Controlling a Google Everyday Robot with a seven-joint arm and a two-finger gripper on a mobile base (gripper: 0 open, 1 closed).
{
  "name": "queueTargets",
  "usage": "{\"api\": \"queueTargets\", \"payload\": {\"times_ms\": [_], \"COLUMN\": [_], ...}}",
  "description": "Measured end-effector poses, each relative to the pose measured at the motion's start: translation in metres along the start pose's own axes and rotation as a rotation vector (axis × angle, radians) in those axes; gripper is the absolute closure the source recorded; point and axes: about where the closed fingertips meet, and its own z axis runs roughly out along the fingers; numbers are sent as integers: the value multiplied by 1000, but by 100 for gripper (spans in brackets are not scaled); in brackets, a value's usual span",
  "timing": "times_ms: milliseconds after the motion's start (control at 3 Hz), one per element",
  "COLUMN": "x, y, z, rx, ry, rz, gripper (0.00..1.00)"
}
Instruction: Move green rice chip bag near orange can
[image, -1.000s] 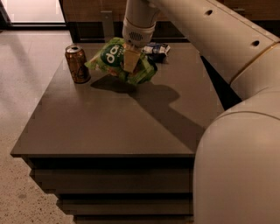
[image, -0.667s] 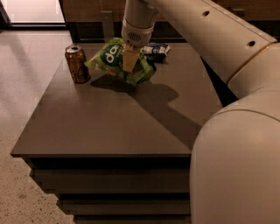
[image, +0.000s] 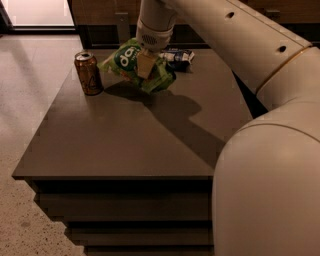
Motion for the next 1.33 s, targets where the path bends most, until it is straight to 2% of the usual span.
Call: {"api": "queueTargets", "payload": {"times_ms": [667,1333], "x": [-14,-22], "y": [-13,-21], "z": [9,22], "rx": [22,18], "ry": [0,-2], "rz": [70,114], "gripper": [100,100]}}
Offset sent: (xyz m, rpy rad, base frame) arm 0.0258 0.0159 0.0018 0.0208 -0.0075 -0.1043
